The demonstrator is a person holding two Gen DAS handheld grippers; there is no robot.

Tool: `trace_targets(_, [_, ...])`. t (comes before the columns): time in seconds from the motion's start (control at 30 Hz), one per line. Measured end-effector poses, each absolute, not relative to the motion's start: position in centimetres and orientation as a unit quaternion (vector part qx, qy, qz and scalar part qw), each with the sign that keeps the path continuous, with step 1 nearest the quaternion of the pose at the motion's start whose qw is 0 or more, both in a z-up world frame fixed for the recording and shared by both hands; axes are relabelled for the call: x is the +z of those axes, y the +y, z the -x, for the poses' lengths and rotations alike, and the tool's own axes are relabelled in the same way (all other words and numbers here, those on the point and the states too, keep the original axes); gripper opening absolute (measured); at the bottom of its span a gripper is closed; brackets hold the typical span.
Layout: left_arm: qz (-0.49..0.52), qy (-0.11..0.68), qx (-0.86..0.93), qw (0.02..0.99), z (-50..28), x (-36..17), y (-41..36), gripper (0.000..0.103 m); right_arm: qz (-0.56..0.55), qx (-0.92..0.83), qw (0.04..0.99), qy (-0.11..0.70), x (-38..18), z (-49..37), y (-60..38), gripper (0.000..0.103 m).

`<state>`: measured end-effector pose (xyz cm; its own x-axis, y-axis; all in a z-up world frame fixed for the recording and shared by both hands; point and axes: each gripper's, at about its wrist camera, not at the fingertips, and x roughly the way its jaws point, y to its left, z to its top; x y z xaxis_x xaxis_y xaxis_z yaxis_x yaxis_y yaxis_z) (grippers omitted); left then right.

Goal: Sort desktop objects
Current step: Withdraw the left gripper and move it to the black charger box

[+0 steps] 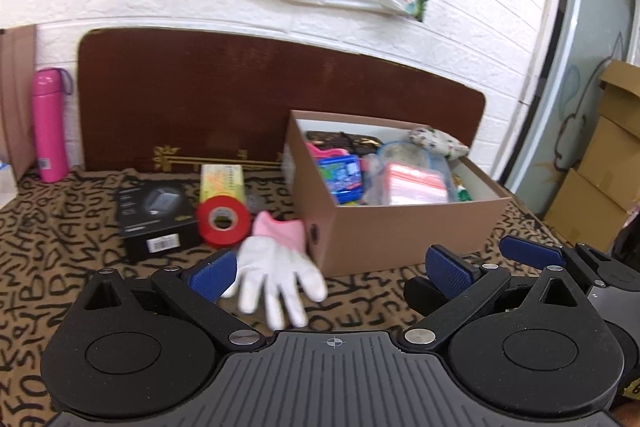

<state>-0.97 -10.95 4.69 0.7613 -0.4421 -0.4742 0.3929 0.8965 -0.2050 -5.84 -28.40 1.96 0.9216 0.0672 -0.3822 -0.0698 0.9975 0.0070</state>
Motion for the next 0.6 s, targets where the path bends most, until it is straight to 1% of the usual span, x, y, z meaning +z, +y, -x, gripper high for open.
trace_targets(0.3, [0.081,0.316,-0.161,0.931,-2.1,1.6,-7.1,0.103,-0.007,0.055,0.972,0.229,-0.1,3.5,-26.4,0.103])
trace_targets(0.6, [0.096,0.332,-0.119,0.931,-5.1,0.2,-4.1,0.103,-0.015,0.093,0.966,0.241,-1.6,0.5,-24.7,0.102])
